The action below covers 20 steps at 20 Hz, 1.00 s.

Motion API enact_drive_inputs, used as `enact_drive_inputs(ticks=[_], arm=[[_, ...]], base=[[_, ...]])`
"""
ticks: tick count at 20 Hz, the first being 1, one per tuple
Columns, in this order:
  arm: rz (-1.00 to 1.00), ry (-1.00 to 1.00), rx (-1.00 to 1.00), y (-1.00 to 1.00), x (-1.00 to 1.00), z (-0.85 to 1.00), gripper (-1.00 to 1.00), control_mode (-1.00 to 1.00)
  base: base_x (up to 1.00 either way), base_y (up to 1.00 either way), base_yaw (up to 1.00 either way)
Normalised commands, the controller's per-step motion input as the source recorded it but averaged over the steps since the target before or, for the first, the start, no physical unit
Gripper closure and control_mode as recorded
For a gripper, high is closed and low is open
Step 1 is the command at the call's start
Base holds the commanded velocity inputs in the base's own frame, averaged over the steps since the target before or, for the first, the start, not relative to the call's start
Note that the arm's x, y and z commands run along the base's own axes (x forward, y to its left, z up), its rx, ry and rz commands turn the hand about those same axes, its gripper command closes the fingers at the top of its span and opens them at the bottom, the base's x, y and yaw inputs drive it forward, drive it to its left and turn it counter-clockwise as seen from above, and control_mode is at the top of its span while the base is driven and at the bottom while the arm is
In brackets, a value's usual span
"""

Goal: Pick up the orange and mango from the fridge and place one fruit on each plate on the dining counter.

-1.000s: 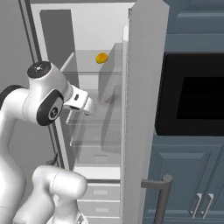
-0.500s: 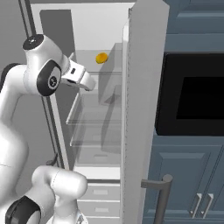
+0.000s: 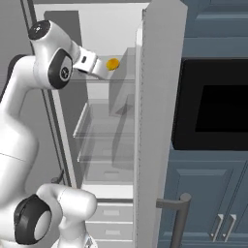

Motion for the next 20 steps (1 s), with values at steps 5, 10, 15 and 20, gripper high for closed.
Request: enact_drive_inputs(ticks=[5,10,15,20], arm=[[0.02,-0.14,0.00,0.00,0.41,0.00,-1.00,-1.00],[0.10,-0.04,0.00,0.00,0.43,0.00,-1.00,-1.00],[0.08,0.04,0.00,-0.02,0.51,0.00,-1.00,-1.00],[0.04,0.10,0.00,-0.02,0.59,0.00,-1.00,-1.00]], base=[[0.00,0.00,0.00],[0.00,0.00,0.00],[0.00,0.00,0.00],[0.00,0.00,0.00]])
